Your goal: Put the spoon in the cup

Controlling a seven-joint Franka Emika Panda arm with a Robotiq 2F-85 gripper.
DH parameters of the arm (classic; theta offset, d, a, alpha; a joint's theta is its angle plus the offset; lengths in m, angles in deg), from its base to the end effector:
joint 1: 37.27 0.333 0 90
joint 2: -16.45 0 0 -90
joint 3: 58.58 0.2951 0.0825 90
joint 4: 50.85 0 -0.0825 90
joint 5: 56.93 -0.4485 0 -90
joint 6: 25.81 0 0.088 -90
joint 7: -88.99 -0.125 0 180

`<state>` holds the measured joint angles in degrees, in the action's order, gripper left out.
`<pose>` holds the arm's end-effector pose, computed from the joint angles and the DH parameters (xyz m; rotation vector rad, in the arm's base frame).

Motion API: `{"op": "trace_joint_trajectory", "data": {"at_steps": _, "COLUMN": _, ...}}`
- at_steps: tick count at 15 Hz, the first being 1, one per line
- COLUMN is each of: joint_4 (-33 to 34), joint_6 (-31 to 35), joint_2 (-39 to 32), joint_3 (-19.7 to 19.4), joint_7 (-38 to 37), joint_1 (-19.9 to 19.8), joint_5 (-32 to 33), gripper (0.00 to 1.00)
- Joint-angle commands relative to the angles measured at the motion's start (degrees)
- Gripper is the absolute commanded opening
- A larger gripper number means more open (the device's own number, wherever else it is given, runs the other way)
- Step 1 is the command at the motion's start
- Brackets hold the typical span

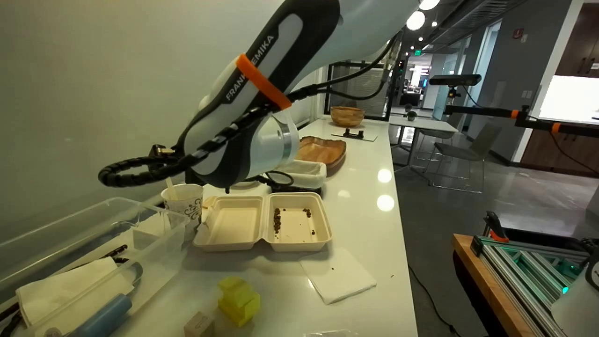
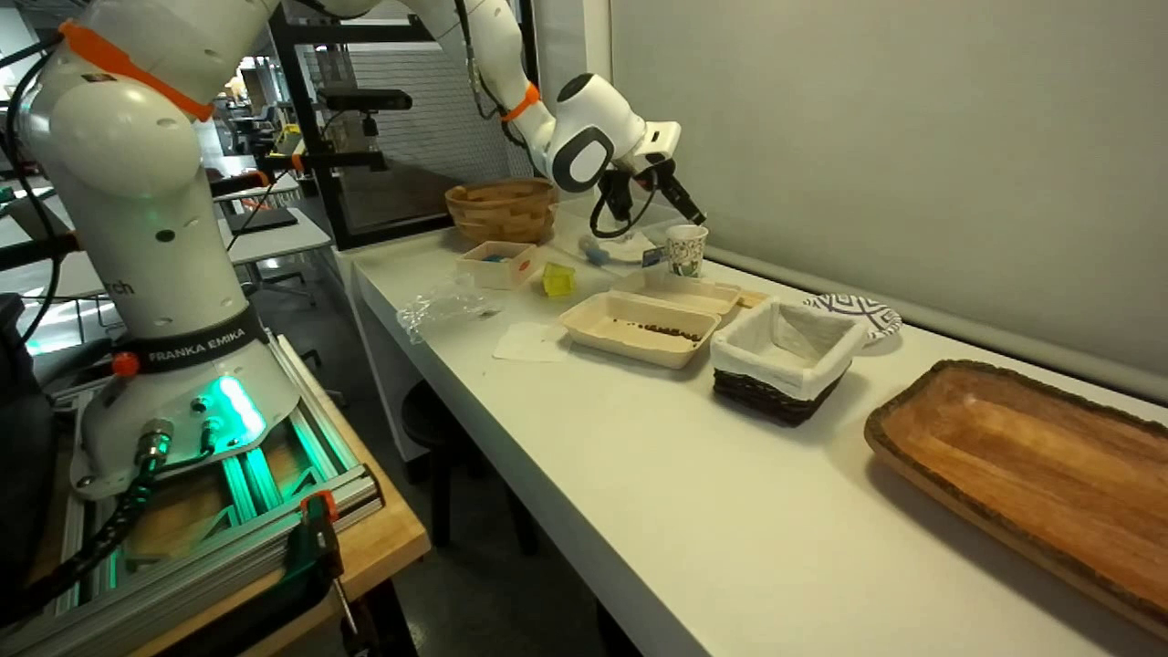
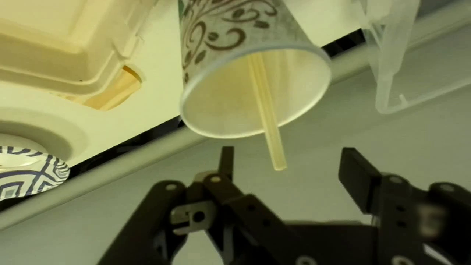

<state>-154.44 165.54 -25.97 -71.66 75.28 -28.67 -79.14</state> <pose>0.7240 -0.0838 0.1576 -2.7263 0.8535 -1.2408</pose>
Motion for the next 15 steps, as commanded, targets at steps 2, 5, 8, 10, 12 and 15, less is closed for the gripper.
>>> {"op": "trace_joint_trajectory", "data": {"at_steps": 2, "joint_4": -4.8, "joint_6": -9.6, "joint_2": 8.17, "joint_3": -8.1, "joint_7": -2.94, "joint_1": 8.13, "joint_5": -4.43, "gripper": 1.0}}
{"op": "trace_joint_trajectory", "data": {"at_steps": 5, "joint_4": -7.64, "joint_6": -24.35, "joint_2": 16.82, "joint_3": -11.3, "joint_7": -2.65, "joint_1": 10.68, "joint_5": -1.07, "gripper": 1.0}}
{"op": "trace_joint_trajectory", "data": {"at_steps": 8, "joint_4": -7.88, "joint_6": -38.85, "joint_2": 24.4, "joint_3": -12.35, "joint_7": -2.68, "joint_1": 11.01, "joint_5": 2.79, "gripper": 1.0}}
{"op": "trace_joint_trajectory", "data": {"at_steps": 10, "joint_4": -7.4, "joint_6": -48.31, "joint_2": 28.89, "joint_3": -7.34, "joint_7": -7.95, "joint_1": 5.36, "joint_5": 12.24, "gripper": 1.0}}
{"op": "trace_joint_trajectory", "data": {"at_steps": 12, "joint_4": -4.92, "joint_6": -58.71, "joint_2": 31.42, "joint_3": -4.17, "joint_7": -9.61, "joint_1": 1.41, "joint_5": 15.69, "gripper": 1.0}}
{"op": "trace_joint_trajectory", "data": {"at_steps": 15, "joint_4": -3.89, "joint_6": -64.57, "joint_2": 33.79, "joint_3": -1.95, "joint_7": -14.78, "joint_1": -2.9, "joint_5": 21.31, "gripper": 1.0}}
